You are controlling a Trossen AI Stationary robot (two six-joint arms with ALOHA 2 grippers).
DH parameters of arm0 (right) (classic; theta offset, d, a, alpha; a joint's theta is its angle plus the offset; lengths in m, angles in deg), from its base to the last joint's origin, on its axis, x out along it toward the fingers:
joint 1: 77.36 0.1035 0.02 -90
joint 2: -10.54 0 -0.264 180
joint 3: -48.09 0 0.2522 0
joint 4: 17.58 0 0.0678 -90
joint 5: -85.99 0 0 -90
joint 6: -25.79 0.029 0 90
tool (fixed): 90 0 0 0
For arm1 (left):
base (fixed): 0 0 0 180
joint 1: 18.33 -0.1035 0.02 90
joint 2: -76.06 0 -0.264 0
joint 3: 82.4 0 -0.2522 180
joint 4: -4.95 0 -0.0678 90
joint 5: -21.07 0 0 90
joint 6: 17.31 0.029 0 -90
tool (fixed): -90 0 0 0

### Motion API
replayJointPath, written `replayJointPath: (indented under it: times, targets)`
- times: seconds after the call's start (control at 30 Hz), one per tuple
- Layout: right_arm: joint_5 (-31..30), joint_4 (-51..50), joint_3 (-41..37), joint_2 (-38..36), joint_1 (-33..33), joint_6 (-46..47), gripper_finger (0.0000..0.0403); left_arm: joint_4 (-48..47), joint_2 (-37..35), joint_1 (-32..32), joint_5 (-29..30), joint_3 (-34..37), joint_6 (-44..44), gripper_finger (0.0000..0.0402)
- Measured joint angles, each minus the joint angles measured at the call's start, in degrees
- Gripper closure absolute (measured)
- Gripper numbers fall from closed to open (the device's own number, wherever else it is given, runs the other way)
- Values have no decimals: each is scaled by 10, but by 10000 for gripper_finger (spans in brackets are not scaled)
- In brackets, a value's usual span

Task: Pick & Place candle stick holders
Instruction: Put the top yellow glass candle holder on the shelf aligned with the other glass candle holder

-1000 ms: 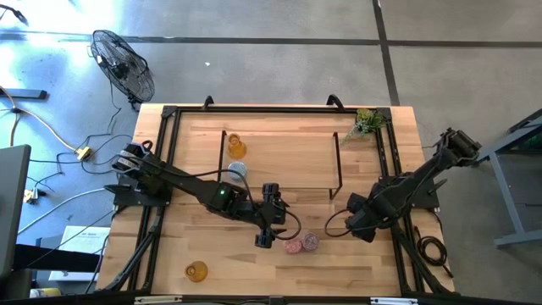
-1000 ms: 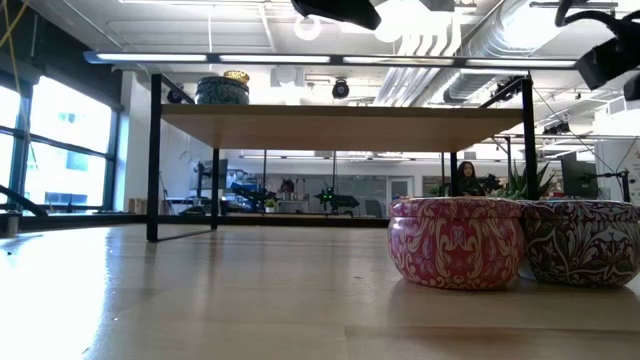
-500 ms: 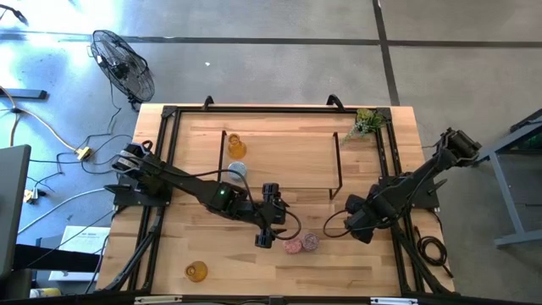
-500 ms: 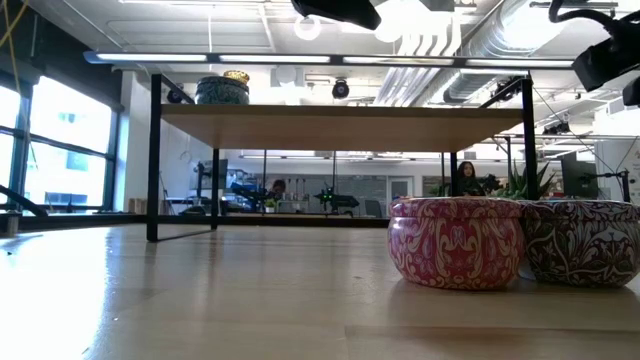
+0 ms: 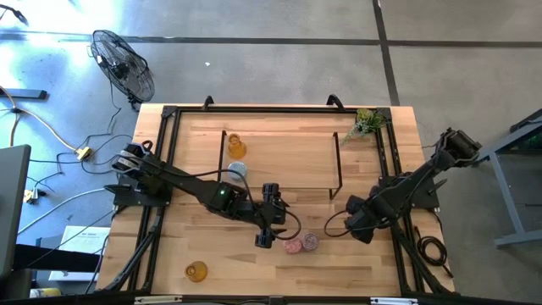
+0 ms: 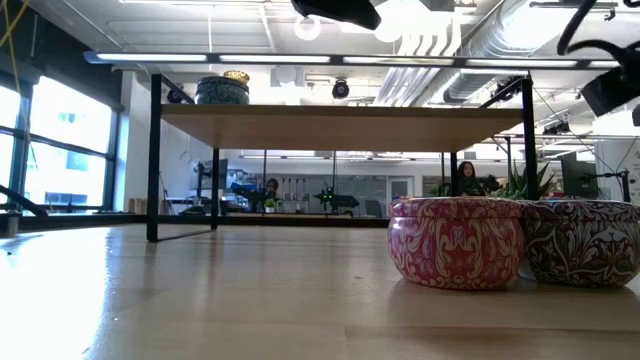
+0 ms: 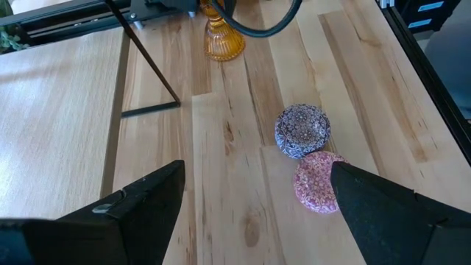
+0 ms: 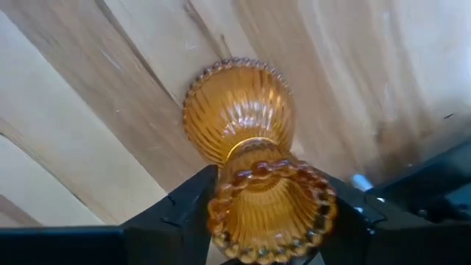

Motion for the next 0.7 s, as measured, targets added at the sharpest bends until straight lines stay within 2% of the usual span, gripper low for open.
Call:
replayJointPath:
  times: [0.17, 0.3, 0.5, 0.7]
  targets:
    - [13, 26, -17, -1, 0, 0, 252, 0, 0, 0, 0, 0, 0, 67]
    - [17, 40, -18, -5, 0, -2, 259, 0, 0, 0, 0, 0, 0, 67]
    - [20, 39, -17, -34, 0, 15, 235, 0, 0, 0, 0, 0, 0, 67]
    - [-5, 39, -17, -61, 0, 30, 220, 0, 0, 0, 0, 0, 0, 67]
